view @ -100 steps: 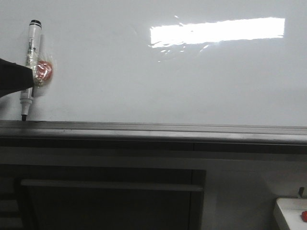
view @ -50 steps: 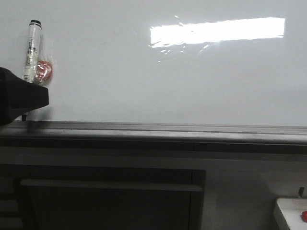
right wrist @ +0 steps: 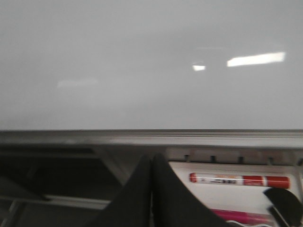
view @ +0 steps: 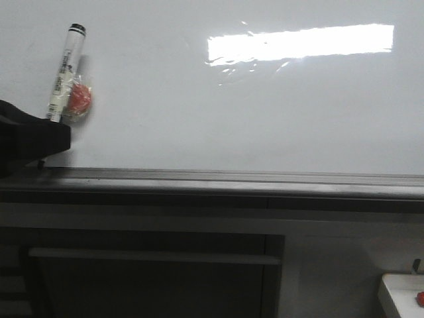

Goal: Write number 0 on whiteboard

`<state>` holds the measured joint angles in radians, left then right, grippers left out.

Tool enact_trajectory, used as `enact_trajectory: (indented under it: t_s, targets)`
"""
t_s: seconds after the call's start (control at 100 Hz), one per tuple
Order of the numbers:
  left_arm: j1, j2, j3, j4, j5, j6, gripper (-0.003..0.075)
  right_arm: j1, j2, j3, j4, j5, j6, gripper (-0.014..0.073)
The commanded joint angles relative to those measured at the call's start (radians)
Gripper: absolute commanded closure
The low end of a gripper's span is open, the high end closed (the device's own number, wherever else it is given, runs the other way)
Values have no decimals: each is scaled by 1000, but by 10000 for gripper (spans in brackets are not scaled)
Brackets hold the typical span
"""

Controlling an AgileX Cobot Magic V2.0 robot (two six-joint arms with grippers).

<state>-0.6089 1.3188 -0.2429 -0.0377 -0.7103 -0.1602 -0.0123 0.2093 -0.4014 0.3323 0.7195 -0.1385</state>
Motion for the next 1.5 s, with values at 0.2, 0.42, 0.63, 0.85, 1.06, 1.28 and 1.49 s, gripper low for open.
enact_trajectory:
  t_s: [0.2,0.42,0.63,0.85,1.06,1.28,1.49]
  targets:
    - [-8,-134,-25,492,-74,-97,741,106,72,-42,463,-27,-501,643]
    - [-8,-224,-25,741,44,-114,741,299,171,-59,499,-50,-706,550]
    - [-8,-244,-25,1004,68,-114,741,480,309,-104,507,-93,-841,205]
    - [-8,-244,-25,1025,42,-112,741,634,471,-180,509,-176,-890,194]
    - [-8,-244,-45,1033,40,-103,741,756,633,-276,509,-239,-947,194]
    - [-8,-244,-55,1033,40,-103,741,796,785,-372,509,-250,-969,195]
    - [-8,-244,-55,1052,40,-103,741,802,886,-442,509,-210,-969,195]
